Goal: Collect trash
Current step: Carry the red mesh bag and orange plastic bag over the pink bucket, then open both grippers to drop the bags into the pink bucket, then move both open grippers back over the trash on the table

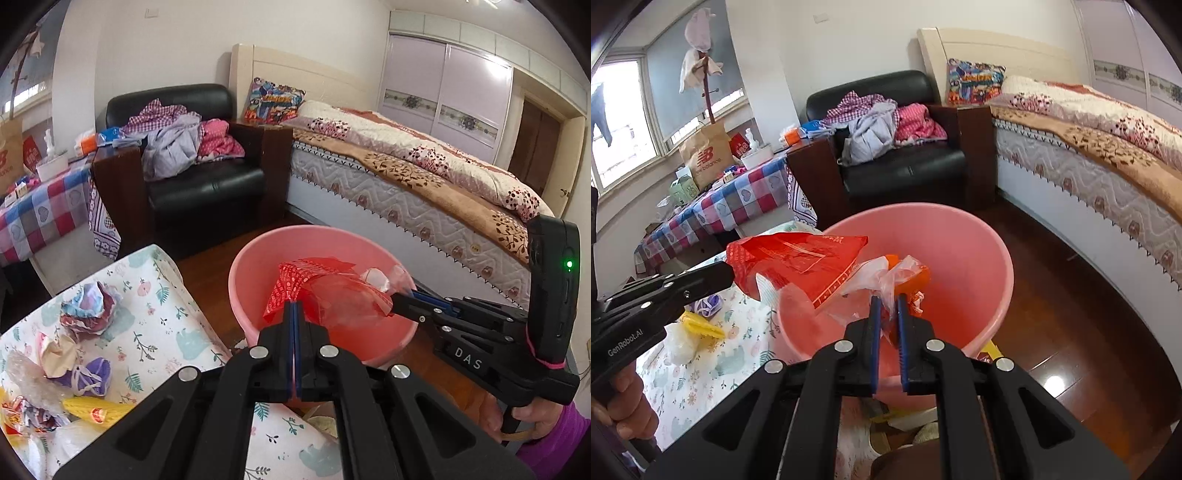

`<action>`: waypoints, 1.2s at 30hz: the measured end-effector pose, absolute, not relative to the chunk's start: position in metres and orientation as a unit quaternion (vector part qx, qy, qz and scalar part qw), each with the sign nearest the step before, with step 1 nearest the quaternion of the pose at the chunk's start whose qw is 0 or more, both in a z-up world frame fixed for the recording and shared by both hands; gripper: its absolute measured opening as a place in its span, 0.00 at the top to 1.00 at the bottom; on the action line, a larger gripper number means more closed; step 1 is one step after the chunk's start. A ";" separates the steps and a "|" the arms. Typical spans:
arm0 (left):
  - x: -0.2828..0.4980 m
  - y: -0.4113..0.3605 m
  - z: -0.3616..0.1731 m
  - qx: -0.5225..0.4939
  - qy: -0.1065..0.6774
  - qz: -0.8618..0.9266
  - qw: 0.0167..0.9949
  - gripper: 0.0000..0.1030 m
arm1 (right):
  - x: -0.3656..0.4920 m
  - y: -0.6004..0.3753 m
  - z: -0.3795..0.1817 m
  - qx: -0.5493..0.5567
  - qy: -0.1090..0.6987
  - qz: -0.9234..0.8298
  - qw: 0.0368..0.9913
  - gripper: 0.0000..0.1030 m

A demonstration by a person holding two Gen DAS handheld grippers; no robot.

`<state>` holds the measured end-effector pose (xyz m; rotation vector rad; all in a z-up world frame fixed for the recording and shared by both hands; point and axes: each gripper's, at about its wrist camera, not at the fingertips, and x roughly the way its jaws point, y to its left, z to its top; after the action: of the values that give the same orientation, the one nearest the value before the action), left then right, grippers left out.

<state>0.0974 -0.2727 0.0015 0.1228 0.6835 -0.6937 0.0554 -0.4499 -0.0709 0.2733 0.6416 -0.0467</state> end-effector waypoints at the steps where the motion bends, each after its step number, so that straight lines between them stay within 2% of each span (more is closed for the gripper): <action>1: 0.098 -0.272 0.000 0.060 0.329 -0.332 0.882 1.00 | 0.057 -0.452 -0.073 0.138 0.318 -0.026 0.937 0.90; 3: 0.099 -0.273 -0.003 0.062 0.331 -0.332 0.881 1.00 | 0.057 -0.458 -0.076 0.150 0.322 -0.027 0.934 0.85; 5: 0.100 -0.275 -0.005 0.063 0.332 -0.331 0.881 1.00 | 0.057 -0.462 -0.077 0.156 0.322 -0.031 0.933 0.69; 6: 0.100 -0.275 -0.006 0.063 0.333 -0.331 0.880 1.00 | 0.055 -0.463 -0.077 0.157 0.320 -0.033 0.934 0.66; 12: 0.099 -0.267 -0.004 0.047 0.331 -0.334 0.881 0.95 | 0.049 -0.457 -0.067 0.147 0.312 -0.034 0.938 0.66; 14: 0.097 -0.263 0.000 0.039 0.328 -0.334 0.883 0.87 | 0.045 -0.453 -0.063 0.143 0.309 -0.035 0.940 0.65; 16: 0.093 -0.257 0.004 0.032 0.322 -0.331 0.887 0.69 | 0.041 -0.449 -0.060 0.141 0.305 -0.035 0.941 0.65; 22: 0.080 -0.238 0.021 0.014 0.301 -0.325 0.896 0.56 | 0.030 -0.434 -0.045 0.134 0.291 -0.026 0.947 0.65; 23: 0.077 -0.234 0.024 0.012 0.298 -0.323 0.898 0.56 | 0.027 -0.428 -0.042 0.131 0.288 -0.022 0.948 0.64; 26: 0.068 -0.226 0.029 0.011 0.292 -0.318 0.902 0.52 | 0.019 -0.413 -0.036 0.124 0.280 -0.014 0.952 0.49; 36: 0.041 -0.175 0.033 -0.001 0.280 -0.282 0.918 0.50 | 0.008 -0.353 -0.028 0.091 0.279 0.031 0.955 0.49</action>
<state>0.0415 -0.1746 0.0327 -0.0020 0.5758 -0.5799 0.0081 -0.3534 -0.0283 0.1843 0.5672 0.0629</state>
